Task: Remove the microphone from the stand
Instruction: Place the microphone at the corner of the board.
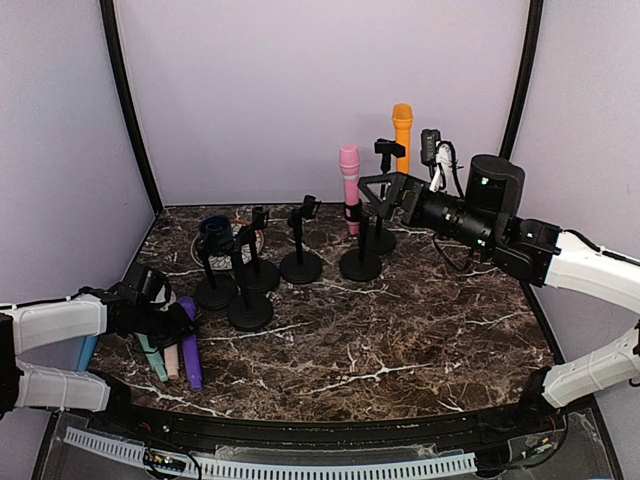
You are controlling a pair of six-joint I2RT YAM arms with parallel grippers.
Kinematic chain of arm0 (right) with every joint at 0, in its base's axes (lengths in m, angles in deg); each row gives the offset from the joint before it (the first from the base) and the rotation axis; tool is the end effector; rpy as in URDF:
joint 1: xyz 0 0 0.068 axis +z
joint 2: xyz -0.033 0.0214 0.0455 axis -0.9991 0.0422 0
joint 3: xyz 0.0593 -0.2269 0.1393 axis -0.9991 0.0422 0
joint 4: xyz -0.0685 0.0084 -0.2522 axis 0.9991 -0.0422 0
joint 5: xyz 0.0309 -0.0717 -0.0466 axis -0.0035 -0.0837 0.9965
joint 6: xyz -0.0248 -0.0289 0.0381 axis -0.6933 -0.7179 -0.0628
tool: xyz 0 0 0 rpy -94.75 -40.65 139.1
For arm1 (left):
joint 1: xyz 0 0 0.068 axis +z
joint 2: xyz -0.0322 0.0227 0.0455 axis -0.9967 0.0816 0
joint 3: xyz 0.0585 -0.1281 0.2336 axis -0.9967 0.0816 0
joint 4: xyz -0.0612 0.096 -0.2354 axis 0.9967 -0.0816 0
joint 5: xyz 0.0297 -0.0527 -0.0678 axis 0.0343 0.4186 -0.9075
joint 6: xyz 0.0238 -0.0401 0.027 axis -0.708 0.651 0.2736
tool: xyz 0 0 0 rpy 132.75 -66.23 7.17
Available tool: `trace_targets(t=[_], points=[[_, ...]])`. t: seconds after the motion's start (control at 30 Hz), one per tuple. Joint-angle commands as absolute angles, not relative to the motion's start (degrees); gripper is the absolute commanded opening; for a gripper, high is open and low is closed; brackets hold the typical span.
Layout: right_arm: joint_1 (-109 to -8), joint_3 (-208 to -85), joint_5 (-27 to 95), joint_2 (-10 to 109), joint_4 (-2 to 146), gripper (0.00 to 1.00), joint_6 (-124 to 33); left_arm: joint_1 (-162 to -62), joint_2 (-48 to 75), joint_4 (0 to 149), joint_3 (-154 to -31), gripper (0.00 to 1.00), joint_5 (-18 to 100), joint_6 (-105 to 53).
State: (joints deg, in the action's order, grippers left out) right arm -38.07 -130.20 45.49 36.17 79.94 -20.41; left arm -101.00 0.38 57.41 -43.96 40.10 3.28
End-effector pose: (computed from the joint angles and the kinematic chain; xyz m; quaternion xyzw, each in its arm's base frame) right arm 0.1849 0.2127 0.3792 -0.0843 0.7096 0.4376 0.5458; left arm 0.1819 -0.0569 0.1515 -0.1800 0.9315 -0.2122 0.2342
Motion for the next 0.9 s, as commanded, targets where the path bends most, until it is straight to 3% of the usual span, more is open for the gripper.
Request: trace_targets(t=[0.0,0.2,0.47,0.87], points=[[-38.7,-129.8,45.7,36.0,81.5,0.96,-20.6,-98.6,0.1,56.1,-43.8,0.17,41.4,0.2],[-38.8,-129.7,46.1,35.8,81.2,0.96,-20.6,-96.8,1.6,56.1,-45.0,0.24,41.6,-2.4],[-38.9,-128.8,46.4,35.4,81.4,0.96,-20.0,-96.2,-0.5,54.1,-47.3,0.56,43.1,-3.9],[-39.0,-128.6,46.9,34.5,81.1,0.96,-20.2,-96.1,-5.2,49.9,-54.5,0.67,43.5,-8.2]])
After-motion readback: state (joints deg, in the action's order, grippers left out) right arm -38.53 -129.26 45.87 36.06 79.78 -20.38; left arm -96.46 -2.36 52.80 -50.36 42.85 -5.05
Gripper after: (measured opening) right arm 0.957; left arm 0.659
